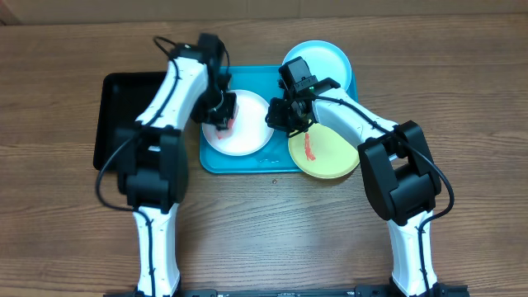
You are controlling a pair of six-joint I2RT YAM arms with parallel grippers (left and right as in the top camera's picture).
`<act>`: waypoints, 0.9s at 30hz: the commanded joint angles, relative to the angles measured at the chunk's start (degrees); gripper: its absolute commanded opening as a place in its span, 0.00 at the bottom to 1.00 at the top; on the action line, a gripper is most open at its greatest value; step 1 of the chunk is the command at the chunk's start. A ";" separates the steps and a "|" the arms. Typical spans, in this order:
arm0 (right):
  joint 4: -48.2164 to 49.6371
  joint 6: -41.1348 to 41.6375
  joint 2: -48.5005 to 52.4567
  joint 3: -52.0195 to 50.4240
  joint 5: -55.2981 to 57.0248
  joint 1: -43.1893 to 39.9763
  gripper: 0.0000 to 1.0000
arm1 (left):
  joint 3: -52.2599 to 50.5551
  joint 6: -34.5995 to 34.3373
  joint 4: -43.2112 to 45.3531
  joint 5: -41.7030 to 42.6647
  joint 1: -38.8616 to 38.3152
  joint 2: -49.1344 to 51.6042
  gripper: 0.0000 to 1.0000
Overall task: Clean dirty plates on tray and stack at the side
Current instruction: 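Move the held sponge with the left gripper onto the white plate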
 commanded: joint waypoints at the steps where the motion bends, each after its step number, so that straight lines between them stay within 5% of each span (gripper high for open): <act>1: -0.07 -0.28 0.52 0.42 -0.33 -0.37 0.04 | -1.22 -8.22 0.35 -11.04 -0.57 3.13 0.04; 9: 0.09 -0.28 0.52 0.42 -0.33 -0.37 0.04 | -1.38 -12.81 -2.58 -16.37 -1.11 6.40 0.04; 15: 0.22 -0.28 0.52 0.42 -0.33 -0.37 0.04 | -1.25 14.69 -4.79 14.25 -2.14 6.19 0.04; 18: 0.20 -0.28 0.52 0.42 -0.33 -0.37 0.04 | -1.11 21.33 -5.88 24.72 -2.08 6.19 0.04; 23: 0.17 -0.28 0.52 0.42 -0.33 -0.37 0.04 | -0.52 14.40 -1.22 22.21 -1.60 6.19 0.04; 27: 0.17 -0.28 0.52 0.42 -0.33 -0.37 0.04 | 0.59 0.13 4.44 7.48 -1.51 6.19 0.04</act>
